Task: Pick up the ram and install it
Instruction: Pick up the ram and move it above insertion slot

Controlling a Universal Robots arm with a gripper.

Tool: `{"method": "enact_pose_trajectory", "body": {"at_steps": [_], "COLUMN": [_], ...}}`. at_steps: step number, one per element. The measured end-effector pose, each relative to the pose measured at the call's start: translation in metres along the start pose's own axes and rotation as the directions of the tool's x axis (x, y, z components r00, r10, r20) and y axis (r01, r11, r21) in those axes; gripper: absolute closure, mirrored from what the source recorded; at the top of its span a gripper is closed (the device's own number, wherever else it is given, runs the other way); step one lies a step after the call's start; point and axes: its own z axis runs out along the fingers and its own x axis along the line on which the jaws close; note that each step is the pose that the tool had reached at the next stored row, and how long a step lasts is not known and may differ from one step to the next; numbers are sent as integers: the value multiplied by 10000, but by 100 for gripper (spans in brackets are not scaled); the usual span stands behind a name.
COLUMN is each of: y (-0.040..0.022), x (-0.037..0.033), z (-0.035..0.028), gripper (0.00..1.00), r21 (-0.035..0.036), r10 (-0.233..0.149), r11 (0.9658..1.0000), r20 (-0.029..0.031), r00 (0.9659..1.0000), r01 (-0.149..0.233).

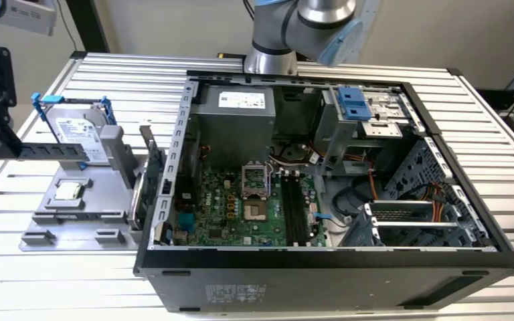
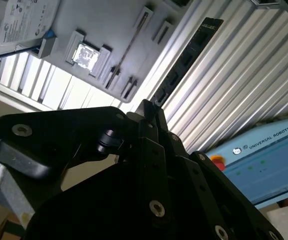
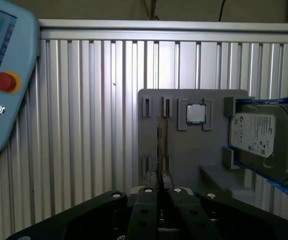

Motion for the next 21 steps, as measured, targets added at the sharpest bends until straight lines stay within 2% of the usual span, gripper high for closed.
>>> {"method": "enact_pose_trajectory", "body": {"at_steps": [15, 21], "y": [-439, -560], "x": [-28, -36], "z": [-6, -7], "gripper": [100, 100], "r21": [0, 0], "r10": [0, 0], "r11": [10000, 10000], "r20": [0, 0], "r00": [10000, 10000], "r01": [0, 0]}}
